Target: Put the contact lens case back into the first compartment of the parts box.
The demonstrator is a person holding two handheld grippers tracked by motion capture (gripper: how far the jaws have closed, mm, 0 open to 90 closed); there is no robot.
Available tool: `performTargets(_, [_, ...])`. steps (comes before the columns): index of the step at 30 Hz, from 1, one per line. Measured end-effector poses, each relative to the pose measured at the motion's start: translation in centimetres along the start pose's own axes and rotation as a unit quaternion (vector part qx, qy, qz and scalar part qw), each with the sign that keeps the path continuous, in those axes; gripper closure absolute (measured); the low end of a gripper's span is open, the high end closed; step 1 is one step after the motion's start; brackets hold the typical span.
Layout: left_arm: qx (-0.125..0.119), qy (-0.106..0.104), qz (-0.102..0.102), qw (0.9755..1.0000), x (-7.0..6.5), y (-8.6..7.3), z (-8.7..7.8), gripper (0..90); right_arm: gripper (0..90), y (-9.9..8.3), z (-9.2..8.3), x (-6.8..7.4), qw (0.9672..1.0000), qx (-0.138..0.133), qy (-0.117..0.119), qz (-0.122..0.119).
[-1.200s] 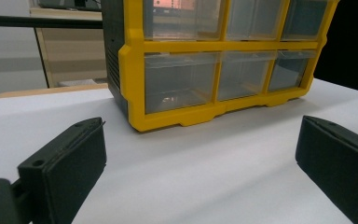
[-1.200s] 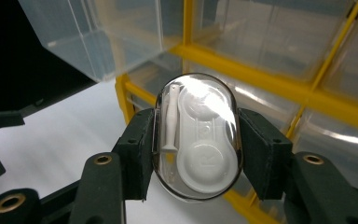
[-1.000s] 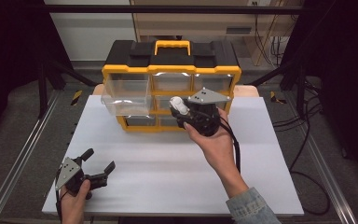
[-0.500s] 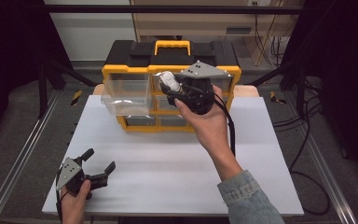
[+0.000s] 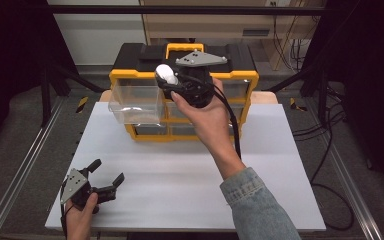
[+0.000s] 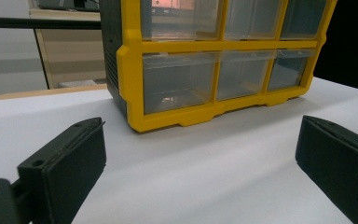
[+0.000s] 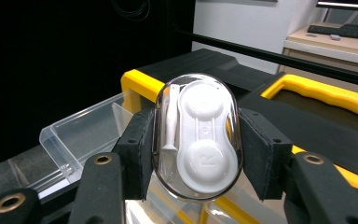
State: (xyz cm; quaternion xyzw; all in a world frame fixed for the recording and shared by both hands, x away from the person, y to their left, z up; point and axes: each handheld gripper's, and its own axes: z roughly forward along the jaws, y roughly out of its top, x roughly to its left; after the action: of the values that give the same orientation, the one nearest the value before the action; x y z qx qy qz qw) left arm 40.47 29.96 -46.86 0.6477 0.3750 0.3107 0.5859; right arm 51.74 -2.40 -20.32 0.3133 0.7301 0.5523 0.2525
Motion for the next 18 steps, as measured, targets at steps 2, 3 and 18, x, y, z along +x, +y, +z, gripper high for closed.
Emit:
performTargets(2, [0.001, -0.001, 0.001, 1.0, 0.0, 0.0, 0.0, 1.4, 49.0, 0.1, 0.4, 0.3, 1.0, -0.003, 0.006, -0.002])
performTargets(3, [0.001, -0.001, 0.001, 1.0, 0.0, 0.0, 0.0, 1.4, 49.0, 0.1, 0.4, 0.3, 1.0, -0.003, 0.006, -0.002])
performTargets(18, [0.002, 0.002, 0.003, 1.0, 0.0, 0.0, 0.1, 1.4, 49.0, -0.1, 1.6, 1.4, 0.9998, 0.008, 0.01, -0.014])
